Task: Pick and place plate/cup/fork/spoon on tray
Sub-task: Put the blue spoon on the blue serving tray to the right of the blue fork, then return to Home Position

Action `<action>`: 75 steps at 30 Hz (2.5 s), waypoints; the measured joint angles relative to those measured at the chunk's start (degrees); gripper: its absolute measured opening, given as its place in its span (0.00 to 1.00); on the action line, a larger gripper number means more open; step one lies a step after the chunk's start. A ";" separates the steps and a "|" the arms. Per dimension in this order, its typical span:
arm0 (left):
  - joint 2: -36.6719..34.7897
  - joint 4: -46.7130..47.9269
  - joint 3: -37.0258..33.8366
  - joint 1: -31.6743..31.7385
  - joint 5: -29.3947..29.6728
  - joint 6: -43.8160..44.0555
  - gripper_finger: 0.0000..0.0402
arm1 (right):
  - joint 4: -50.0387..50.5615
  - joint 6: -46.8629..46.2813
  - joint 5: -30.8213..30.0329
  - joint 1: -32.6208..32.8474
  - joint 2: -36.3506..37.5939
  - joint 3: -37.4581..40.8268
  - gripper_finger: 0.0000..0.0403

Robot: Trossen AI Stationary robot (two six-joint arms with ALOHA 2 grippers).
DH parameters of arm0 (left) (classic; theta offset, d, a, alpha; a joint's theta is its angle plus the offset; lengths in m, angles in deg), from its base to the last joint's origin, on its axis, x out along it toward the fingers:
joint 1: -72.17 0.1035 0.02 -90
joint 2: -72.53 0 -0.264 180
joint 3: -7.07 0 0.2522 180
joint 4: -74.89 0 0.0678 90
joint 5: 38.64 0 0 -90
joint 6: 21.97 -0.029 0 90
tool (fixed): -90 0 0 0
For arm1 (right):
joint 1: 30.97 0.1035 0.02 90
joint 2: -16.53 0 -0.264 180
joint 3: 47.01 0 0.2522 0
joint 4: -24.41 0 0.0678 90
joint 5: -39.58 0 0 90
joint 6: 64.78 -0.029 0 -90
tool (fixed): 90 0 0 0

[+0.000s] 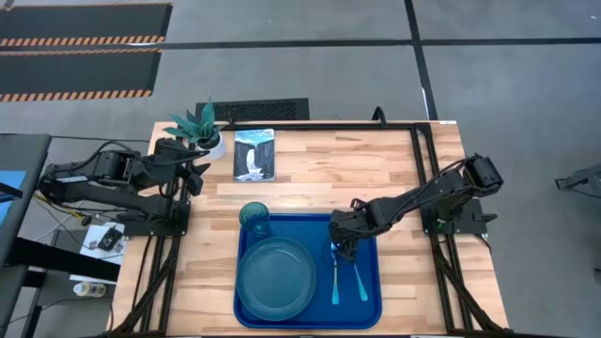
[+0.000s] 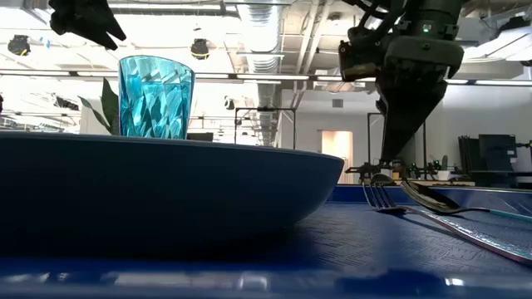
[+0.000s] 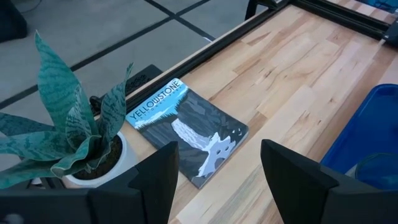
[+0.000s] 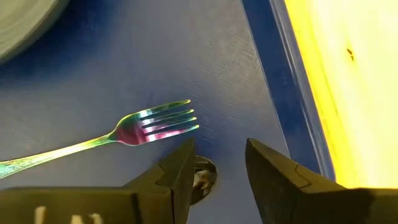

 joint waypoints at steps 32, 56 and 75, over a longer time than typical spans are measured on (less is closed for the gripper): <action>0.00 0.02 0.00 -0.01 0.39 -0.02 0.53 | -2.58 -2.67 -0.22 -1.97 0.00 4.26 0.40; 0.00 0.02 0.00 0.00 0.35 0.07 0.53 | -0.03 -7.56 0.02 0.68 0.04 4.76 0.38; 0.00 -0.07 0.00 0.00 0.42 0.15 0.53 | -1.24 -5.60 -1.46 -1.33 2.08 0.33 0.36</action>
